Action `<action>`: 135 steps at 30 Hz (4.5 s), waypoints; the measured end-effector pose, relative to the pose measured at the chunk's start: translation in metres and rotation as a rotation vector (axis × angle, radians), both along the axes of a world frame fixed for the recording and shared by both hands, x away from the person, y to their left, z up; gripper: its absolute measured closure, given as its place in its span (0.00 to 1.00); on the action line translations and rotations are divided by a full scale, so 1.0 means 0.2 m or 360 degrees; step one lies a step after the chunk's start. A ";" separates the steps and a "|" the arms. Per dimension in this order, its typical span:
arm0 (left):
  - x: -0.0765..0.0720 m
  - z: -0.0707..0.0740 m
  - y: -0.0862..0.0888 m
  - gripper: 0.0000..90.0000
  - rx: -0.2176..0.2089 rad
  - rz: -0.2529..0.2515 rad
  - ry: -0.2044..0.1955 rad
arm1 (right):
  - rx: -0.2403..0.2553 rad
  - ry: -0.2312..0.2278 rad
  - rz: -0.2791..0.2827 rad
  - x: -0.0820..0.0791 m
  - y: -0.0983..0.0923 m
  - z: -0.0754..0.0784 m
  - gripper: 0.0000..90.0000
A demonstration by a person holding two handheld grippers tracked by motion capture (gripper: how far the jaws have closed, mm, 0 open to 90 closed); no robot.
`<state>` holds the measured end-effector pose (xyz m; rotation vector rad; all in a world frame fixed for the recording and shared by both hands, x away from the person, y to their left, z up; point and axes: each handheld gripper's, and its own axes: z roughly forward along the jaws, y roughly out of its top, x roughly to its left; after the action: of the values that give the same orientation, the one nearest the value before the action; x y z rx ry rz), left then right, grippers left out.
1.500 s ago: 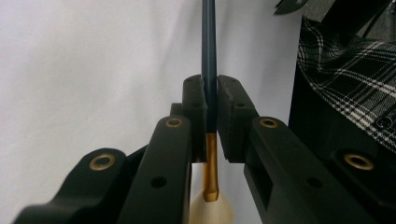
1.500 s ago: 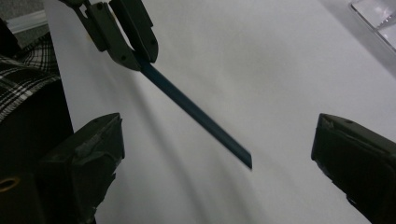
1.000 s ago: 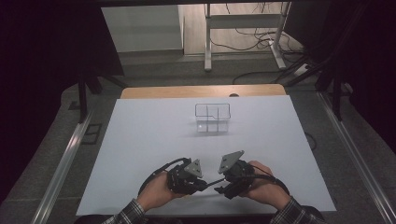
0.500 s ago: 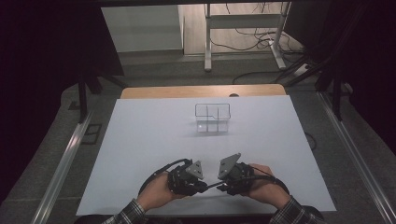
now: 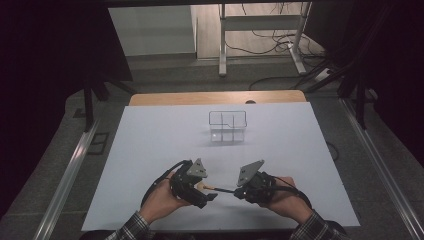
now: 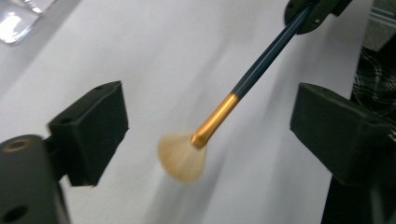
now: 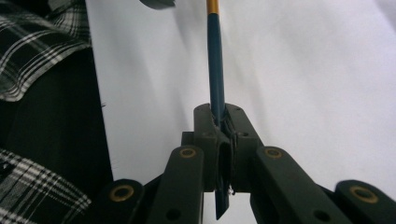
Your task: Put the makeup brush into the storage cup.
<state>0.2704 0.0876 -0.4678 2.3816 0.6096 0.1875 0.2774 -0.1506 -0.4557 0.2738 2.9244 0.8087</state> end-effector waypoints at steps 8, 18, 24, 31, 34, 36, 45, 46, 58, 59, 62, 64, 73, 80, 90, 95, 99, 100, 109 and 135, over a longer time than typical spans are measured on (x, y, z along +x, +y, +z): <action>0.03 0.01 0.07 0.03 -0.0101 0.0171 0.0044 | 0.0033 -0.0020 -0.0105 0.01 -0.03 0.01 0.95; 0.05 0.00 0.12 0.02 -0.0160 0.0251 0.0043 | 0.0099 -0.0106 -0.0214 0.02 -0.07 0.02 0.95; 0.06 0.01 0.15 0.02 -0.0228 0.0277 0.0103 | 0.0210 -0.0155 -0.0273 0.01 -0.09 0.03 0.95; 0.07 0.01 0.16 0.00 -0.0271 0.0297 0.0135 | 0.0308 -0.0190 -0.0305 0.01 -0.10 0.01 0.95; 0.07 0.01 0.17 0.00 -0.0300 0.0312 0.0154 | 0.0347 -0.0196 -0.0314 0.01 -0.10 0.01 0.95; 0.07 0.02 0.17 0.00 -0.0306 0.0323 0.0157 | 0.0391 -0.0213 -0.0324 0.00 -0.09 0.01 0.95; 0.08 0.05 0.17 0.01 -0.0314 0.0334 0.0228 | 0.0526 -0.0220 -0.0374 -0.02 -0.06 -0.01 0.95; 0.08 0.05 0.18 0.01 -0.0327 0.0335 0.0242 | 0.0539 -0.0223 -0.0380 -0.02 -0.06 -0.01 0.95; 0.09 0.06 0.18 0.01 -0.0432 0.0302 0.0335 | 0.0641 -0.0225 -0.0397 -0.04 -0.03 -0.03 0.95; 0.09 0.06 0.18 0.01 -0.0443 0.0291 0.0342 | 0.0641 -0.0225 -0.0397 -0.04 -0.03 -0.03 0.95; 0.09 0.06 0.18 0.02 -0.0498 0.0263 0.0370 | 0.0646 -0.0226 -0.0372 -0.05 0.00 -0.03 0.95; 0.09 0.06 0.18 0.02 -0.0528 0.0253 0.0381 | 0.0650 -0.0225 -0.0369 -0.05 0.00 -0.03 0.95; 0.09 0.07 0.18 0.08 -0.0581 0.0221 0.0413 | 0.0702 -0.0221 -0.0367 -0.07 0.04 -0.05 0.95; 0.09 0.07 0.19 0.14 -0.0620 0.0208 0.0426 | 0.0712 -0.0231 -0.0365 -0.08 0.07 -0.06 0.95; 0.10 0.06 0.24 0.37 -0.0726 0.0263 0.0476 | 0.0662 -0.0192 -0.0364 -0.08 0.10 -0.09 0.94; 0.10 0.05 0.27 0.59 -0.0807 0.0296 0.0508 | 0.0611 -0.0197 -0.0347 -0.08 0.12 -0.10 0.94; 0.12 0.03 0.31 0.92 -0.1000 0.0218 0.0640 | 0.0550 -0.0195 -0.0337 -0.08 0.14 -0.12 0.91; 0.11 0.05 0.30 0.93 -0.0912 0.0231 0.0572 | 0.0535 -0.0096 -0.0354 -0.07 0.14 -0.13 0.69; 0.09 0.07 0.27 0.93 -0.0769 0.0235 0.0485 | 0.0591 0.0009 -0.0445 -0.03 0.14 -0.13 0.20; 0.05 0.09 0.18 0.93 -0.0597 0.0152 0.0382 | 0.0557 0.0010 -0.0407 -0.02 0.21 -0.08 0.53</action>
<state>0.2804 0.1239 -0.4489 2.0264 0.7948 -0.1627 0.2727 -0.1085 -0.4721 0.6602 2.6587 1.2680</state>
